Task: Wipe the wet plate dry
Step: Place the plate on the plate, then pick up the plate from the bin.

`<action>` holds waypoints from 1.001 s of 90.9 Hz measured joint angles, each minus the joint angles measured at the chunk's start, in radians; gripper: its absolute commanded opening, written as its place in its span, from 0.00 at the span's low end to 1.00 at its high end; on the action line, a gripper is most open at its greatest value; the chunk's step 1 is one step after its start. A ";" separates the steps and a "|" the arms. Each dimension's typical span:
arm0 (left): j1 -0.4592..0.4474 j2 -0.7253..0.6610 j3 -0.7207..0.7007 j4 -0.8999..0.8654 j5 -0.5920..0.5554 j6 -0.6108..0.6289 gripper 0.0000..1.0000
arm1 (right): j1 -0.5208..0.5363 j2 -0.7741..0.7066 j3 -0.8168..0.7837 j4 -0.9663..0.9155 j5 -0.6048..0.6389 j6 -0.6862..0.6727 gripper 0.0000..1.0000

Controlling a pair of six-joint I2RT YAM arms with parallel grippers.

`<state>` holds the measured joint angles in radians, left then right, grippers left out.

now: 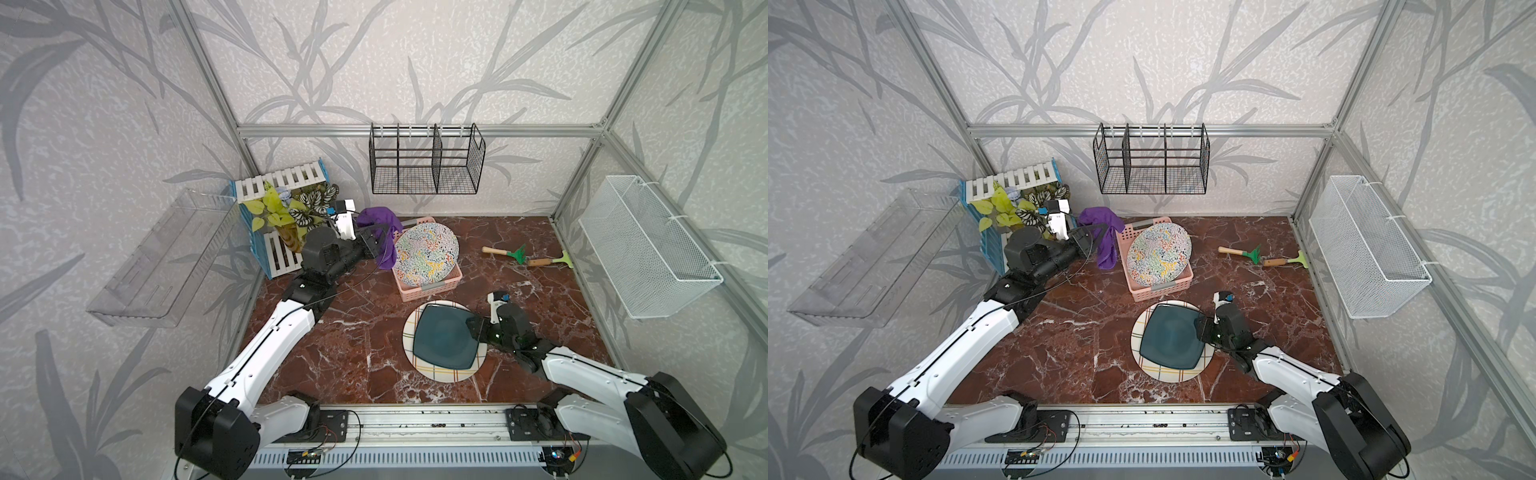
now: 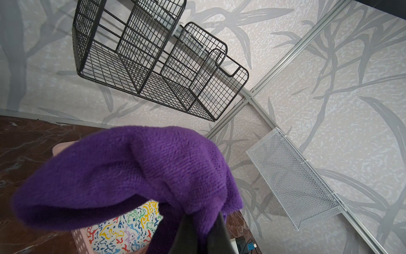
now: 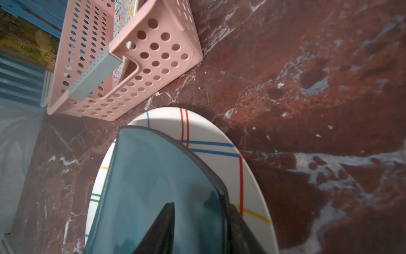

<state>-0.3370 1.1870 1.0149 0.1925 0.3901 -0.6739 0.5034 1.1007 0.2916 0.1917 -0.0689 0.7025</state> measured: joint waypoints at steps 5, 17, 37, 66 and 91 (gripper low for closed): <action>0.000 0.002 -0.005 -0.006 -0.009 0.009 0.00 | 0.000 -0.040 0.013 -0.060 0.025 -0.017 0.80; 0.000 0.019 -0.010 -0.047 -0.059 0.038 0.00 | -0.030 -0.152 0.094 -0.169 0.093 -0.019 0.83; 0.002 0.124 -0.012 -0.122 -0.177 0.083 0.00 | -0.265 0.025 0.353 -0.153 -0.087 0.005 0.66; 0.006 0.420 0.009 -0.163 -0.240 0.122 0.00 | -0.289 0.685 0.823 -0.076 -0.280 0.005 0.48; 0.011 0.543 0.017 -0.071 -0.140 0.134 0.00 | -0.289 0.907 1.036 -0.062 -0.362 0.010 0.24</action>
<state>-0.3264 1.7302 1.0321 0.1215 0.2501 -0.5400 0.2142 2.0079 1.3273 0.1299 -0.4309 0.7128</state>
